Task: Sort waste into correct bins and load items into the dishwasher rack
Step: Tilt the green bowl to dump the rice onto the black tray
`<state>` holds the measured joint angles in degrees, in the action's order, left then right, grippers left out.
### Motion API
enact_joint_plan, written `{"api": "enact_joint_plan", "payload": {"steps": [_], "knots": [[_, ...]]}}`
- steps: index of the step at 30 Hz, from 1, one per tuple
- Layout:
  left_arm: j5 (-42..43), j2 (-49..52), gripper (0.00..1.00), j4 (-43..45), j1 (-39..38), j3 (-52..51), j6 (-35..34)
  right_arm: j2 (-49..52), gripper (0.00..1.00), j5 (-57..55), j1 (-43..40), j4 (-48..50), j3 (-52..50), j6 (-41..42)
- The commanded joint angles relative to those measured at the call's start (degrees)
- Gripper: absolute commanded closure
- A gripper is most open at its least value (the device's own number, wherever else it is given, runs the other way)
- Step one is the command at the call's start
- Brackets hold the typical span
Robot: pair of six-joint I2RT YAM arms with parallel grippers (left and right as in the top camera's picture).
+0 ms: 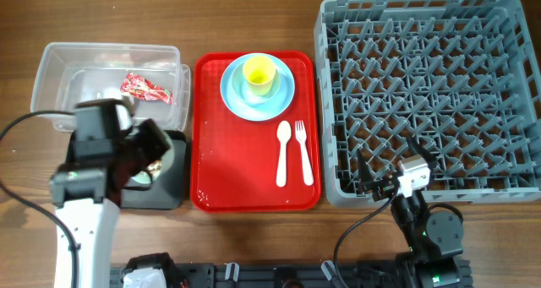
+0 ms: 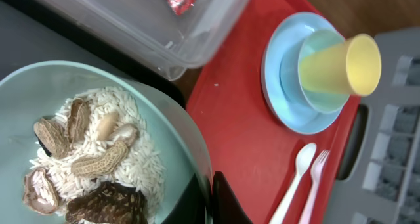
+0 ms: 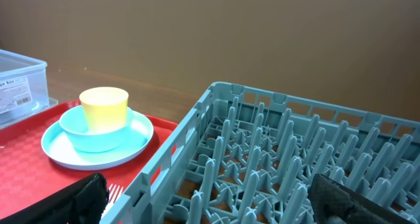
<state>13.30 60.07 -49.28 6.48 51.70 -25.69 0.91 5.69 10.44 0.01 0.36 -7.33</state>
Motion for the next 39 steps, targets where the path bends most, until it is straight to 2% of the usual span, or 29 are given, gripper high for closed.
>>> {"api": "enact_joint_plan", "payload": {"steps": [1, 9, 22, 25, 35, 39], "knots": [[16.2, 3.2, 0.96, 0.2, 11.5, 0.6, 7.1, -0.1, 0.00, -0.3, -0.1, 0.3, -0.1, -0.2], [35.2, 11.8, 0.96, 1.8, 28.1, 0.4, 13.2, -0.1, 0.00, -0.3, -0.1, 0.3, -0.1, -0.2], [65.0, 26.4, 0.96, 2.9, 44.5, -0.4, 24.2, -0.1, 0.00, -0.3, -0.1, 0.3, -0.1, -0.2], [68.9, 28.6, 0.96, 3.0, 47.9, -0.4, 25.8, -0.1, 0.00, -0.3, -0.1, 0.3, -0.1, -0.2], [74.3, 29.4, 0.96, 2.3, 54.9, -5.0, 31.5, -0.1, 0.00, -0.3, -0.1, 0.3, -0.1, -0.2], [76.1, 29.4, 0.96, 2.1, 56.7, -6.6, 31.5, -0.1, 0.00, -0.3, -0.1, 0.3, -0.1, -0.2]]}}
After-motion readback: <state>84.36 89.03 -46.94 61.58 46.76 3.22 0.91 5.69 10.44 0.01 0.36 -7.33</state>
